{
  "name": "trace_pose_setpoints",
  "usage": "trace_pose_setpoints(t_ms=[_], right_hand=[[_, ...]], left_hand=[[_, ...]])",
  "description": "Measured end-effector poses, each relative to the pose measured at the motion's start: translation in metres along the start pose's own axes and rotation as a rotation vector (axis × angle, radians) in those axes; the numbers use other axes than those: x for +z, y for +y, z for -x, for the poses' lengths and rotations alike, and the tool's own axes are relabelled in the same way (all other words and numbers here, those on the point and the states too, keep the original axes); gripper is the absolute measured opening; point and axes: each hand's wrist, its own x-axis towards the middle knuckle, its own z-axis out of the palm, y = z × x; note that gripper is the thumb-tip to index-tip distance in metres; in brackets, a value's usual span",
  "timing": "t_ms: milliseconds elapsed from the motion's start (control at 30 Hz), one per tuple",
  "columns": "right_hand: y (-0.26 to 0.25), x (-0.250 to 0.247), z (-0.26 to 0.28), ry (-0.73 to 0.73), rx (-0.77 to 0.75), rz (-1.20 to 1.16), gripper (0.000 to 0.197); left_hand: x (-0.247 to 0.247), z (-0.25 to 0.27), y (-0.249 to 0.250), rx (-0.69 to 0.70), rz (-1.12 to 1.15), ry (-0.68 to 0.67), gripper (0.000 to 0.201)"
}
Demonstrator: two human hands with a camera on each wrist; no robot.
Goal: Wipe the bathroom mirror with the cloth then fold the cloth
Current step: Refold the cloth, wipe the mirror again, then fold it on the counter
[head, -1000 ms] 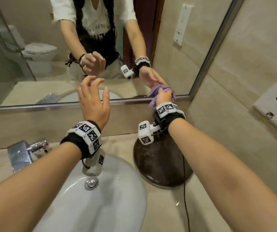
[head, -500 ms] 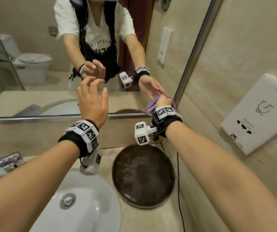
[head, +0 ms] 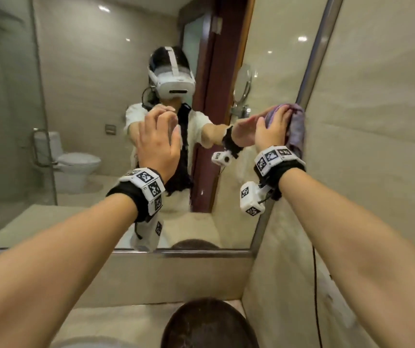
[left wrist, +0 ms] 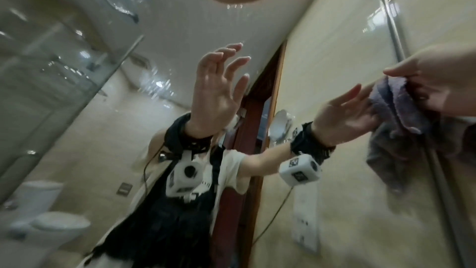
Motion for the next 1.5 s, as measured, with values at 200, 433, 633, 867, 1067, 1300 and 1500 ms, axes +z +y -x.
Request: trace_pose_setpoints(t_ms=[200, 433, 633, 867, 1067, 1300, 1500], right_hand=[[-0.069, -0.043, -0.075, -0.056, -0.217, 0.157, 0.075], [-0.115, -0.038, -0.08, -0.052, -0.306, 0.207, 0.075], [-0.184, 0.011, -0.035, -0.274, -0.64, 0.078, 0.078], [-0.205, 0.004, -0.027, -0.082, -0.625, 0.256, 0.052], [-0.2, -0.021, -0.049, -0.002, -0.499, 0.372, 0.032], [-0.176, -0.003, -0.046, 0.161, -0.863, 0.749, 0.037], [-0.174, 0.022, -0.037, 0.053, -0.855, 0.625, 0.06]], left_hand=[[0.003, -0.072, 0.031, 0.001, 0.033, 0.071, 0.035], [-0.012, -0.109, 0.033, -0.108, 0.08, 0.197, 0.028], [-0.04, -0.115, 0.008, -0.091, -0.028, 0.197, 0.029], [-0.063, -0.109, 0.001, -0.095, -0.081, 0.193, 0.034], [-0.066, -0.104, 0.011, -0.052, -0.088, 0.168, 0.034], [-0.072, -0.097, 0.005, 0.032, -0.198, 0.181, 0.029], [-0.074, -0.091, -0.017, -0.07, -0.209, 0.178, 0.029]])
